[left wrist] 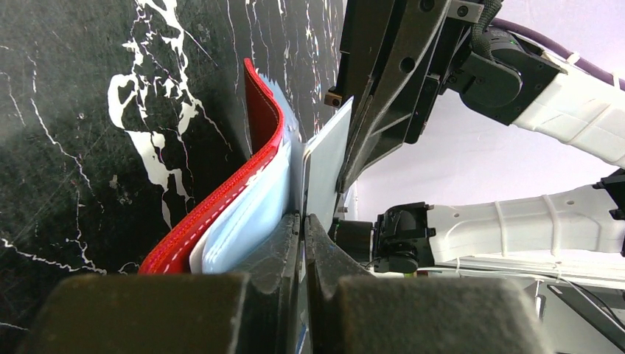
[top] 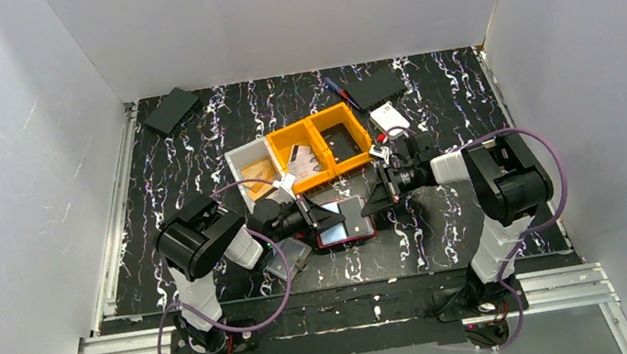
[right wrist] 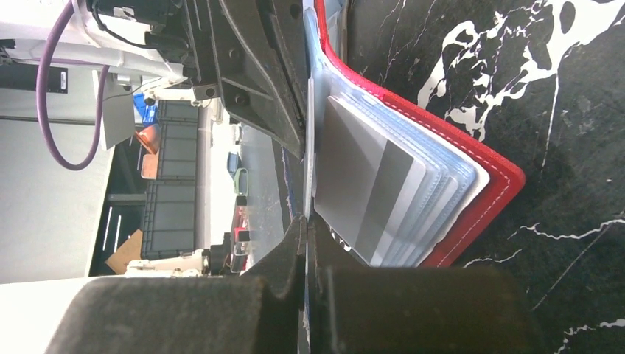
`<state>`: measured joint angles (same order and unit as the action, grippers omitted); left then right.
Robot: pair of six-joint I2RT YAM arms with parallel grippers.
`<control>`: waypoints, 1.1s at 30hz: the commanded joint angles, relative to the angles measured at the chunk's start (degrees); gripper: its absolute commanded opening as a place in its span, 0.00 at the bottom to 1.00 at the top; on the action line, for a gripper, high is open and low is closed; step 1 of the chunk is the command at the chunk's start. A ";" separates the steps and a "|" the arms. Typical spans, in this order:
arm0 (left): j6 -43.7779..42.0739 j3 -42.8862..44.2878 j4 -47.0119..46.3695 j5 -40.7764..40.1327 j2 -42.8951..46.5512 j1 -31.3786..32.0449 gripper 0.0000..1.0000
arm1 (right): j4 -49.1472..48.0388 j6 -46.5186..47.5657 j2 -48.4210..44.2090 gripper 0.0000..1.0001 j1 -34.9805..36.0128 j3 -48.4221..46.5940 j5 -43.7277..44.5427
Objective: Take the credit cards out of the card holder
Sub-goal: Remove the credit card from the card holder.
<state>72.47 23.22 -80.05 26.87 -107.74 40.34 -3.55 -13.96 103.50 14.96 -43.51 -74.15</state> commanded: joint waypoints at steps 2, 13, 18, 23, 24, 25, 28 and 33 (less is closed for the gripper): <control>-1.26 -0.94 -4.15 0.04 5.29 1.00 0.00 | -2.17 -0.34 -0.85 0.01 0.28 -1.36 0.10; -2.24 -6.95 -4.27 -0.38 8.25 -1.39 0.00 | 0.00 2.31 -1.05 0.01 -1.95 -1.49 2.76; -2.02 -6.93 -4.19 -0.15 8.05 -1.80 0.00 | 0.33 2.48 -0.51 0.01 -1.95 -1.65 2.71; -0.26 -4.02 -3.98 2.68 5.99 -1.31 0.29 | 0.39 2.53 -0.50 0.01 -1.89 -1.61 2.23; -0.23 -3.53 -3.91 2.55 5.57 -1.07 0.34 | 0.39 2.45 -0.50 0.01 -1.87 -1.59 2.13; -0.22 -3.15 -3.82 2.24 5.16 -0.69 0.38 | 0.32 2.38 -0.45 0.01 -1.87 -1.58 1.93; -0.04 -2.29 -3.71 0.74 2.90 -0.23 0.62 | 0.03 2.14 -0.50 0.01 -1.87 -1.50 1.52; -0.62 -1.36 -3.26 -0.43 -0.26 -0.08 0.68 | -0.91 1.27 -0.51 0.01 -1.87 -1.31 0.33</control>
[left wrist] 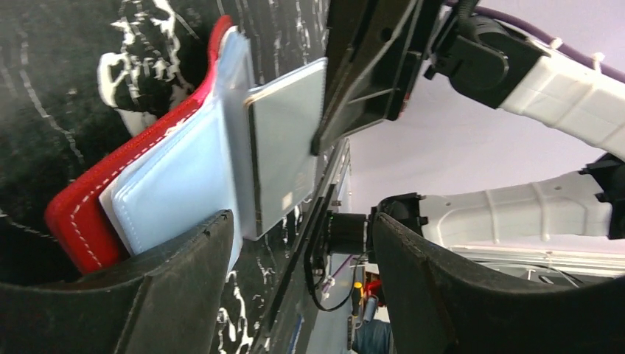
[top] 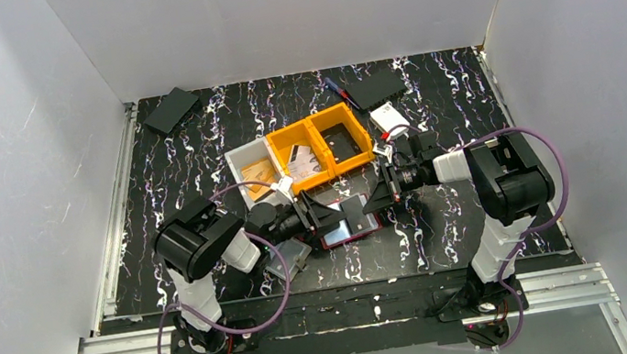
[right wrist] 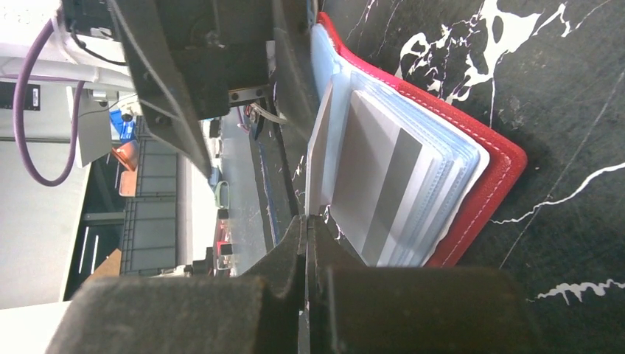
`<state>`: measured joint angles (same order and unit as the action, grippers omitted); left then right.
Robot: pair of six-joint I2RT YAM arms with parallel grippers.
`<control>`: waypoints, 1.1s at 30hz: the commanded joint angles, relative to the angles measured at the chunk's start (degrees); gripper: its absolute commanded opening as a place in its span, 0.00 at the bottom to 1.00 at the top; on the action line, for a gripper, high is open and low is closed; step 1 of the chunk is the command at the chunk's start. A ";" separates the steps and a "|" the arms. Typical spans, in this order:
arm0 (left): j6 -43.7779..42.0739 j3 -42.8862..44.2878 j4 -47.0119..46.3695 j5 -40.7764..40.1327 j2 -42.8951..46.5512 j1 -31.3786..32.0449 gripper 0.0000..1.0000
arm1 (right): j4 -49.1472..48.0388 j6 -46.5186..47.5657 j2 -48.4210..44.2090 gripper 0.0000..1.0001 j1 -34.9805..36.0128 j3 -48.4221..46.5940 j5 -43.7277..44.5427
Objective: Take the credit cards out of the card holder
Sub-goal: Remove the credit card from the card holder.
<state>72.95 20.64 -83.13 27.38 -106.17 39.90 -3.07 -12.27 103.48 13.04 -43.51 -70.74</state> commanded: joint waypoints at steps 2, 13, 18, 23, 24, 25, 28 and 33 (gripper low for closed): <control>-1.52 1.53 0.14 -1.20 -2.57 0.35 0.66 | -1.57 -0.60 -0.50 0.01 0.14 -1.23 -3.32; -0.53 5.35 0.25 -2.21 -6.94 1.96 0.54 | -2.52 -1.44 0.12 0.01 0.82 -1.05 -3.66; -0.40 5.67 0.21 -2.97 -7.79 2.32 0.53 | -2.47 -1.61 0.71 0.01 0.85 -1.00 -2.21; -0.37 6.35 0.14 -4.77 -8.16 2.32 0.44 | 9.24 7.96 0.67 0.08 0.85 -3.52 7.71; -0.20 6.47 0.08 -4.72 -8.43 2.29 0.41 | 9.16 7.92 0.75 0.13 1.00 -3.52 7.57; -0.09 6.66 0.08 -4.41 -8.71 2.43 0.38 | 8.93 7.78 0.83 0.14 1.10 -3.52 7.13; 0.18 6.85 0.02 -4.15 -9.21 2.56 0.39 | 8.48 7.40 1.33 0.14 1.50 -3.34 7.03; -0.22 6.73 -0.90 -3.29 -8.84 3.05 0.38 | 10.48 8.49 2.16 0.01 1.73 -4.03 10.76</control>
<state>72.60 26.35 -82.21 23.22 -115.22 42.35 4.58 -6.46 105.12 14.17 -45.56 -63.48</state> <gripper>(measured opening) 0.402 0.028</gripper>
